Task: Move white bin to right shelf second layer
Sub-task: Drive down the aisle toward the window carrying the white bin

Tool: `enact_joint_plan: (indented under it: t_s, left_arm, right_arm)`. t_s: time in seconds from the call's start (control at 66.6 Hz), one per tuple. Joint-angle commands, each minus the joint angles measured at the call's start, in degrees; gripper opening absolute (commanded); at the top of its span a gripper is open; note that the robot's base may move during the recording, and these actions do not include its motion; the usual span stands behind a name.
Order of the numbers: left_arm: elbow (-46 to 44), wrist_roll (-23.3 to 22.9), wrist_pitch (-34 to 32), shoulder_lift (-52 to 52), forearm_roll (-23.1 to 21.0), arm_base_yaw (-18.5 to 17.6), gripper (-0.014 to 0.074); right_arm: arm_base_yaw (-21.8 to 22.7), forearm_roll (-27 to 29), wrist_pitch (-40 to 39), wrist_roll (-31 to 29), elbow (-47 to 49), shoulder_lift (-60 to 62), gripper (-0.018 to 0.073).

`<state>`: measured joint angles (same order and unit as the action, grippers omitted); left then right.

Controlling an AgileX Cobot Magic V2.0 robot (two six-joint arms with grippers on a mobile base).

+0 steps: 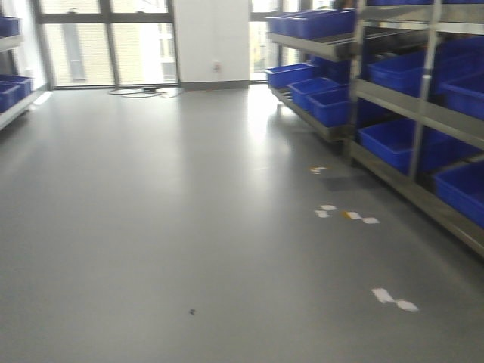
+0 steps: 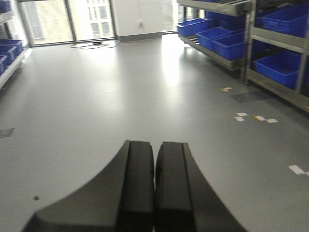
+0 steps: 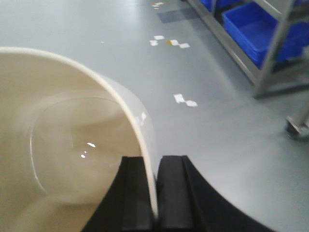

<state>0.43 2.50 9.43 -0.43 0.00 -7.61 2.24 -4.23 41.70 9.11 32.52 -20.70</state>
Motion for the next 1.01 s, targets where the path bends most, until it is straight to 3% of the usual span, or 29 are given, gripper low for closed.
enact_joint_plan:
  t_s: [0.0, 0.991]
  left_arm:
    - [2.1, -0.3, -5.0, -0.8, 0.0, -0.3, 0.0085]
    - [2.1, -0.3, -5.0, -0.8, 0.0, -0.3, 0.0085]
  right_arm:
    - [0.3, -0.2, -5.5, 0.3, 1.8, -0.3, 0.0049]
    - [0.3, -0.2, -5.5, 0.3, 1.8, -0.3, 0.0049]
